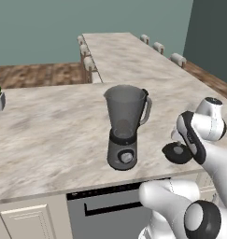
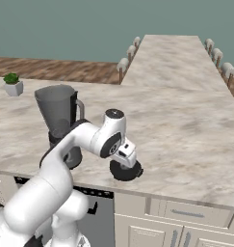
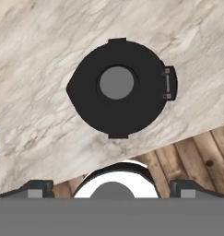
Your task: Open the blender lid, put the orange in the blender, close the lid, and start the blender.
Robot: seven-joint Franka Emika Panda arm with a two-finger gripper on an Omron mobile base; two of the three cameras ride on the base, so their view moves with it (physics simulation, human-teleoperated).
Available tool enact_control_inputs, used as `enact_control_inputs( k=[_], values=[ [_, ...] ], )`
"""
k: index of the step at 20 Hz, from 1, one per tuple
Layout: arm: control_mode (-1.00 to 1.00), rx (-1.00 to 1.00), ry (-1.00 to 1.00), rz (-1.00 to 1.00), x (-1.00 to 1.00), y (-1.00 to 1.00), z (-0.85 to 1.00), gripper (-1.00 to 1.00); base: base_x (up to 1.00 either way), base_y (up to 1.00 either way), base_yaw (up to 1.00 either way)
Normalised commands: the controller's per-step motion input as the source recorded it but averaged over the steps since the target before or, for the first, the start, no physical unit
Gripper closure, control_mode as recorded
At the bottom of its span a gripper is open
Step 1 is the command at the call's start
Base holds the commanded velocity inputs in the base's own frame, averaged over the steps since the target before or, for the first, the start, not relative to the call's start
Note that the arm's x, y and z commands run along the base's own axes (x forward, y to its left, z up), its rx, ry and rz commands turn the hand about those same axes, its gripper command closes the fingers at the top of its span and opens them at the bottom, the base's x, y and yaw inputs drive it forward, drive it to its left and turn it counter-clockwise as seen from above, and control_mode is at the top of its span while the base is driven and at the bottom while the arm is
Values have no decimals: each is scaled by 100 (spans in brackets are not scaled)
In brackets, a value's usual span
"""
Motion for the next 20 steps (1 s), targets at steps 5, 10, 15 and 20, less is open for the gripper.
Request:
enact_control_inputs(
  k=[5,10,15,20],
  values=[
    [-100,0,3,0,11,-7,-22,-100,0,0,0],
    [-100,0,6,0,26,-2,-18,-100,0,0,0],
    [-100,0,7,0,26,-2,-20,-100,0,0,0],
    [-100,0,3,0,24,-11,-22,-100,0,0,0]
  ],
)
